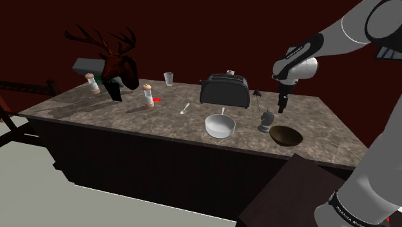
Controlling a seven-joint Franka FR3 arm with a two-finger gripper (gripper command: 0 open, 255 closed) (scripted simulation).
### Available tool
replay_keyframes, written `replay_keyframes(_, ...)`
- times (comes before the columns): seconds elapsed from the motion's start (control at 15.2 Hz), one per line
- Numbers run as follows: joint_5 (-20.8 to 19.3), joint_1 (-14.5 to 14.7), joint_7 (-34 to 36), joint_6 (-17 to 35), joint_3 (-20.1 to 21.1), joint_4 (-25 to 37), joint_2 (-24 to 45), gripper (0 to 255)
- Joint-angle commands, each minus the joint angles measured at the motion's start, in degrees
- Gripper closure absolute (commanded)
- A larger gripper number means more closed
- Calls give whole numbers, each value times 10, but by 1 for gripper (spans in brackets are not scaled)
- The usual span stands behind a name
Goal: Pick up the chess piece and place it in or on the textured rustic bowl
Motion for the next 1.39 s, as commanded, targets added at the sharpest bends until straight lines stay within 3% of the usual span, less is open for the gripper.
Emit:
replay_keyframes(0.0,45,-17,-58,8,8,38,57,0)
replay_keyframes(0.33,119,-78,-159,15,53,138,178,0)
replay_keyframes(0.86,150,-97,-178,57,76,135,220,0)
replay_keyframes(1.32,150,-97,-178,57,76,135,220,0)
